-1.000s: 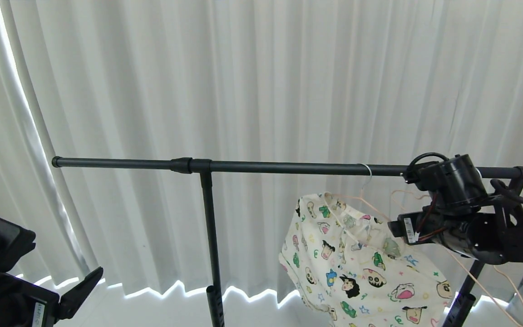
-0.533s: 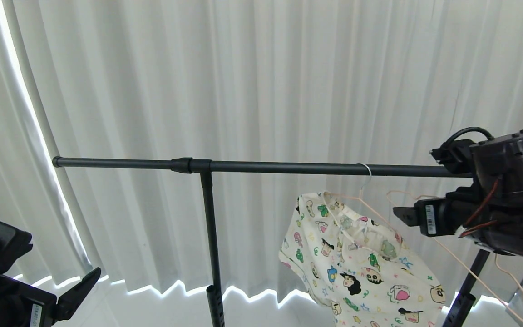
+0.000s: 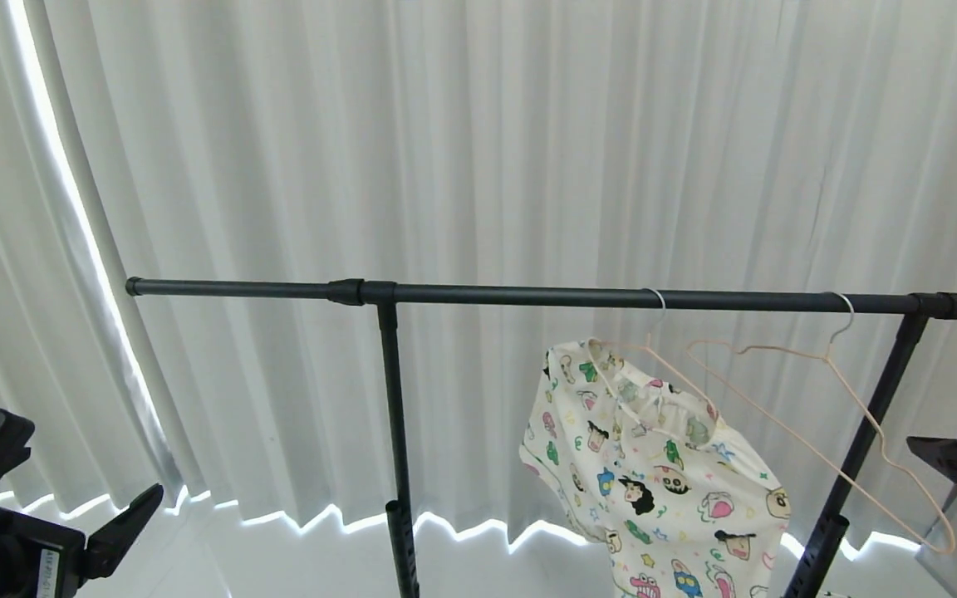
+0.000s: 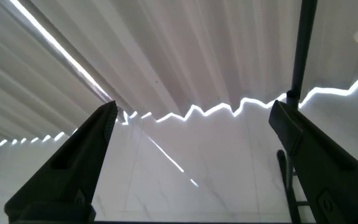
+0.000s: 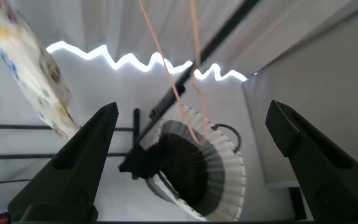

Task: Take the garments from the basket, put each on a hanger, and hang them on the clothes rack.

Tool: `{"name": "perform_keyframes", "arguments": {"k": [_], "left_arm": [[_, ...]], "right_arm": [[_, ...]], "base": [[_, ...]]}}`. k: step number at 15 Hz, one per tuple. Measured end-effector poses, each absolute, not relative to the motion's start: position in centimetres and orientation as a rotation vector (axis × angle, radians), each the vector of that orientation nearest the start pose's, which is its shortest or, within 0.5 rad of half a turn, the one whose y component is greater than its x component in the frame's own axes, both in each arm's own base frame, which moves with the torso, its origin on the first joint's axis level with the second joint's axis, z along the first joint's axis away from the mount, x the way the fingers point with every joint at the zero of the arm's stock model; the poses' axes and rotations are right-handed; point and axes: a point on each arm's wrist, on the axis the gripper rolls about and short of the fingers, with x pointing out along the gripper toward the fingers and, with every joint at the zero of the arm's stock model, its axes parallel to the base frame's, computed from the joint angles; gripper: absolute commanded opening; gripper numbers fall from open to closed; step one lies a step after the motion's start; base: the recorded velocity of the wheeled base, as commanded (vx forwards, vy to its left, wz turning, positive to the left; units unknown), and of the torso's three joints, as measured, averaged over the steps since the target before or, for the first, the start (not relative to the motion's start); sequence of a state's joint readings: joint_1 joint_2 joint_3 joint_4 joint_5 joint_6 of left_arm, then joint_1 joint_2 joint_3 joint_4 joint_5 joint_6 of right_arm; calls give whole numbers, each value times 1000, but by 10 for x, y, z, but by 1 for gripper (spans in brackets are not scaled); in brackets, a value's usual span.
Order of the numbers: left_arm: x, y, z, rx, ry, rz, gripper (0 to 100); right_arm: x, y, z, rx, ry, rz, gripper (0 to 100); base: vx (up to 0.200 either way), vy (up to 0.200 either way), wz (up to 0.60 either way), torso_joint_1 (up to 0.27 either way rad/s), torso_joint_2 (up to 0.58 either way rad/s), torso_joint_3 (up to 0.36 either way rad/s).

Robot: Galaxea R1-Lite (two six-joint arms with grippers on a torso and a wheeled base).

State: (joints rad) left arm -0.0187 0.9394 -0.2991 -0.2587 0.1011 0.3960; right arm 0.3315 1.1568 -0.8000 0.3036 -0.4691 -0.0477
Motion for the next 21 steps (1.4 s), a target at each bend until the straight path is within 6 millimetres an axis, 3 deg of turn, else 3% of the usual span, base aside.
{"name": "perform_keyframes", "arguments": {"k": [8,12,21], "left_arm": [[86,13,164,388,346,156,100],[75,14,163,384,319,202,100],[56,11,158,395,251,213,100]], "right_arm": [[105,22,221,-325,538,-145,100],[100,17,224,-311,483,-179,100],[93,14,207,-371,434,-176,100]], "base": [[-200,0,0,2,2,5],[-200,0,0,0,1,5],[0,0,0,-35,79,41]]}}
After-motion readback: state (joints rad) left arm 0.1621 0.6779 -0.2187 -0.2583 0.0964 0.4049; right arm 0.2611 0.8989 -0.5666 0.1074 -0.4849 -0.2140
